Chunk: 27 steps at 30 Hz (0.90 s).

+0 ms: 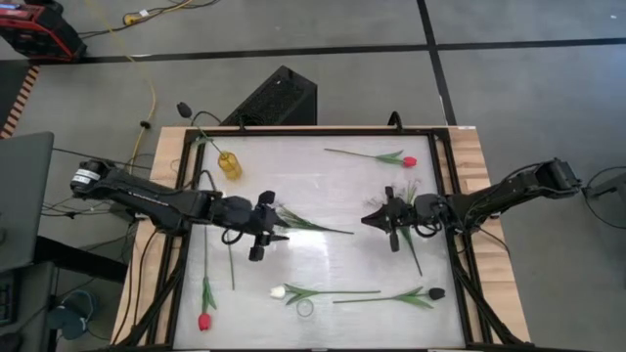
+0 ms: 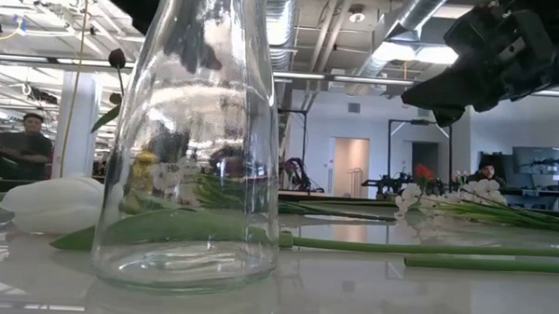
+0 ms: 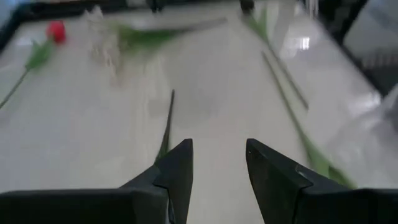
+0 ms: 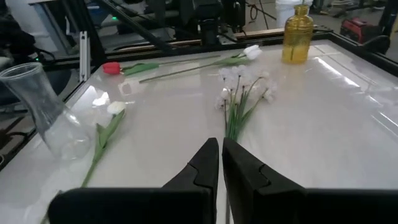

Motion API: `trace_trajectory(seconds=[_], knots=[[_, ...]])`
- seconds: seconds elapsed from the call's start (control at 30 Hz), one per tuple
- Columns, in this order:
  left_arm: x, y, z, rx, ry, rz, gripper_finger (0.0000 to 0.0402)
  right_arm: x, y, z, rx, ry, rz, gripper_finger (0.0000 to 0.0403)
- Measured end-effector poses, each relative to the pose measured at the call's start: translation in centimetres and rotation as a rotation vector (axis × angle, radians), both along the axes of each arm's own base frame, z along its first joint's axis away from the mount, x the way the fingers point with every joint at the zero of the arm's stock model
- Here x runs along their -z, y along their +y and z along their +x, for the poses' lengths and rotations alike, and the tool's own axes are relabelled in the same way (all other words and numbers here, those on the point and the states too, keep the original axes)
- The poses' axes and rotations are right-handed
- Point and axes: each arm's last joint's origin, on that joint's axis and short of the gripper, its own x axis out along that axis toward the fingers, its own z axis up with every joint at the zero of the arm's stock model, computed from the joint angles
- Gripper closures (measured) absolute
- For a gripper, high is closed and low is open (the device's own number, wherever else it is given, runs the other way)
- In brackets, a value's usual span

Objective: Sort flowers into vase by color
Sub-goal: Put the bottom red tulip into the yellow vase

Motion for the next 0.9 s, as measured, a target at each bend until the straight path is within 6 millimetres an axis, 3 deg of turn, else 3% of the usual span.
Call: trace_trajectory(seconds=[0.13,0.3,0.63,0.9], knots=[[2.1,0.0,-0.9,-0.056,-0.089,-0.091,0.0264,0.1,-0.2,0.0,0.007,0.008,-0.006,0.0352],[4.0,-0.3,-1.8,-0.082,-0.047,-0.199,0.0264,0.1,-0.2,0.0,0.007,0.009,-0.012,0.0352],[4.5,-2.3,-2.3,-0.066,-0.035,-0.248,0.0265,0.8,0.7,-0.3,-0.031,0.086,0.009,0.0352],[7.4,-4.6,-1.5,-0.115,0.057,-0.32,0.0265,1.0,2.2,-0.5,-0.112,0.098,0.006,0.0352]])
